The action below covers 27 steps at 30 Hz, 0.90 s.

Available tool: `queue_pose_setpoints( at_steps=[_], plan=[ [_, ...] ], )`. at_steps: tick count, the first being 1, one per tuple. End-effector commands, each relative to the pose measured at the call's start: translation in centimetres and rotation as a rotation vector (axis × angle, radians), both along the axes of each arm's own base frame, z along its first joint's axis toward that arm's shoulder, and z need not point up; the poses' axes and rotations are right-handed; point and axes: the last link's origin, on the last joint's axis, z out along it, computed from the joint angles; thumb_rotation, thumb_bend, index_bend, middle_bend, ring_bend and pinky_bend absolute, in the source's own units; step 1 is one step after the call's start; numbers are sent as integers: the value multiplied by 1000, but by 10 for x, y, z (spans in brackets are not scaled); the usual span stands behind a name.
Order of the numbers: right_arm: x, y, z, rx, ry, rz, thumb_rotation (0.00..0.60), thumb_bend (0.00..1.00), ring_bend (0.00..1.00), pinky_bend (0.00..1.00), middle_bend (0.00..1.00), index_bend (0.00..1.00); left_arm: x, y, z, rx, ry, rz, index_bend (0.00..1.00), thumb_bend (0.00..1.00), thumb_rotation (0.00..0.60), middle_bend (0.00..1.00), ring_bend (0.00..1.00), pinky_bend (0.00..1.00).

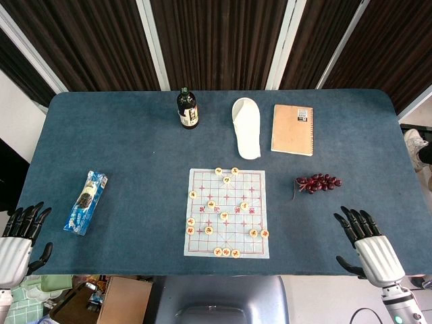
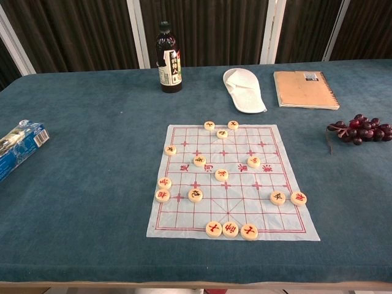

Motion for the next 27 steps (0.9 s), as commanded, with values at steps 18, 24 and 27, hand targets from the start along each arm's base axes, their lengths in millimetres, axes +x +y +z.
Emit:
queue_pose_setpoints(
  at_steps=[18, 24, 27],
  plan=[
    [33, -63, -44, 243, 31, 141, 600, 345, 0, 0, 0, 120, -2, -1, 0, -25, -14, 9, 0, 442, 600, 0, 0, 0],
    [66, -105, -107, 359, 148, 277, 600, 346, 0, 0, 0, 363, -2, 0, -1, -33, -16, 8, 0, 441, 600, 0, 0, 0],
    [69, -110, -126, 386, 186, 290, 600, 345, 0, 0, 0, 414, -2, -1, 1, -28, -21, 9, 0, 442, 600, 0, 0, 0]
  ],
)
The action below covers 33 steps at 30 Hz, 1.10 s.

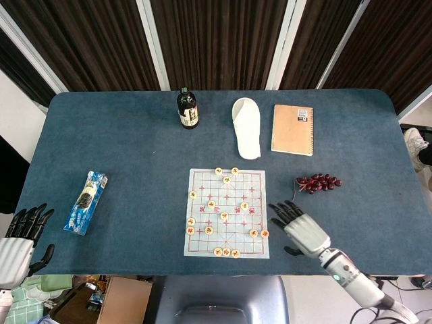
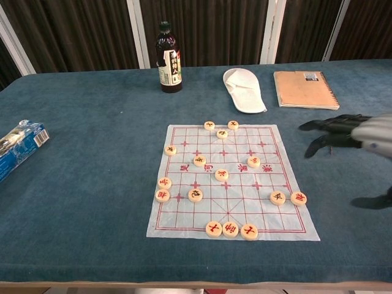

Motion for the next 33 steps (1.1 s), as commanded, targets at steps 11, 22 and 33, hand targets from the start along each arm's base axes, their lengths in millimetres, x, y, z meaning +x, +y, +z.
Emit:
queue_pose_setpoints(
  at_steps=[11, 22, 33],
  plan=[
    [4, -23, -42, 18, 87, 35, 600, 410, 0, 0, 0, 498, 0, -3, 3, 1, -14, -10, 0, 441, 600, 0, 0, 0],
    [-1, -29, -49, 24, 99, 8, 600, 421, 0, 0, 18, 549, 0, -2, 2, -2, -12, -9, 0, 442, 600, 0, 0, 0],
    [3, -31, -53, 32, 92, 4, 600, 435, 0, 0, 22, 555, -1, -1, 3, 0, -14, -6, 0, 441, 600, 0, 0, 0]
  ],
)
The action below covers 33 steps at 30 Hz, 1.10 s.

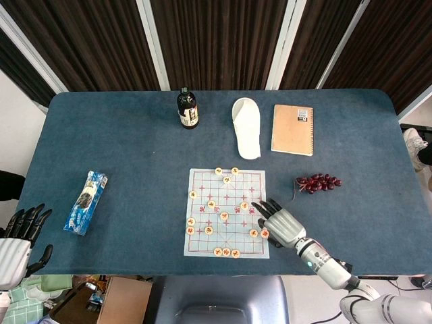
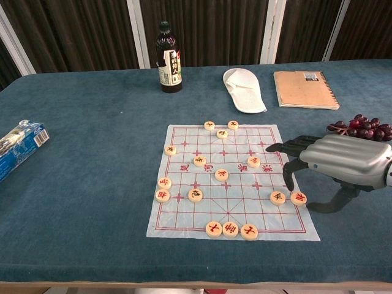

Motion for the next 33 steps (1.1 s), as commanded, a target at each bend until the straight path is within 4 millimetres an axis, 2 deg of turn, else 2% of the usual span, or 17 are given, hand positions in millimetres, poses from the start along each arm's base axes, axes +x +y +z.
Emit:
queue_pose_setpoints(
  at_steps=[1, 12, 18, 25, 29, 33],
  plan=[
    [0, 0, -2, 8, 9, -1, 600, 435, 0, 0, 22, 557, 0, 1, 0, 2, -2, 2, 0, 441, 600, 0, 0, 0],
    [2, -1, -3, 1, 14, -1, 600, 503, 0, 0, 57, 620, 0, 0, 0, 4, -3, 0, 0, 441, 600, 0, 0, 0],
    [7, -4, 7, -24, -27, -7, 600, 505, 0, 0, 61, 626, 0, 0, 0, 4, -5, -2, 0, 441, 600, 0, 0, 0],
    [30, -22, 18, -75, -95, -3, 600, 505, 0, 0, 63, 626, -1, 2, 3, 12, -10, 8, 0, 441, 600, 0, 0, 0],
    [50, -32, 9, -80, -96, 29, 600, 505, 0, 0, 63, 624, -2, 2, 4, 15, -9, 10, 0, 442, 600, 0, 0, 0],
    [62, -38, -9, -78, -55, 53, 600, 504, 0, 0, 63, 623, -2, 2, 4, 13, -10, 8, 0, 442, 600, 0, 0, 0]
  ],
)
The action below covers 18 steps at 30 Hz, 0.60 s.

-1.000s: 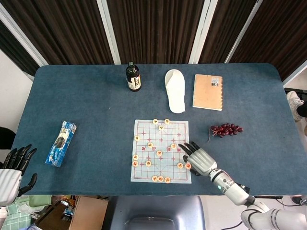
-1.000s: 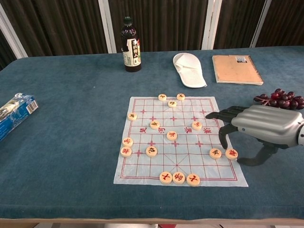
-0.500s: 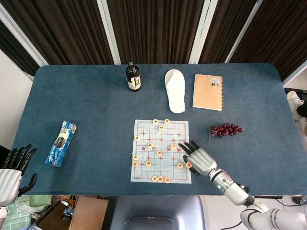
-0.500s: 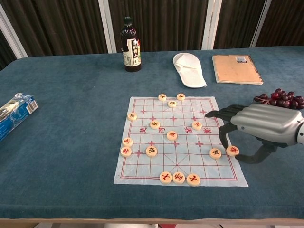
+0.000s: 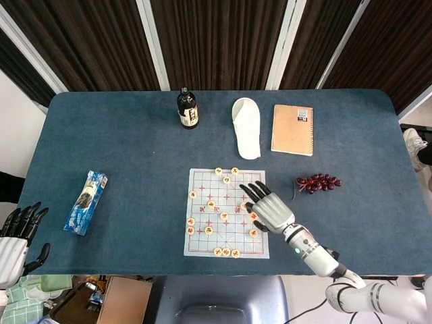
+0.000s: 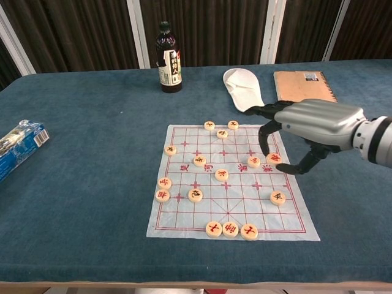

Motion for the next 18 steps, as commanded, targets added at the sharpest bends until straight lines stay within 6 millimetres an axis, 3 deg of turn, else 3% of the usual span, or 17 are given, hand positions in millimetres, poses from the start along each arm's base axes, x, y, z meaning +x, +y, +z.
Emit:
queue_pose_setpoints(
  at_steps=[1, 7, 18],
  plan=[
    [12, -6, -19, 4, 39, 16, 600, 504, 0, 0, 63, 623, 0, 0, 1, 2, -2, -2, 0, 441, 600, 0, 0, 0],
    [14, -9, -35, 0, 75, 3, 600, 505, 0, 0, 63, 620, 0, -1, 2, 2, -10, -2, 0, 442, 600, 0, 0, 0],
    [10, -13, -43, -12, 106, -6, 600, 505, 0, 0, 63, 603, 0, -3, 3, 1, -17, -6, 0, 442, 600, 0, 0, 0]
  ],
)
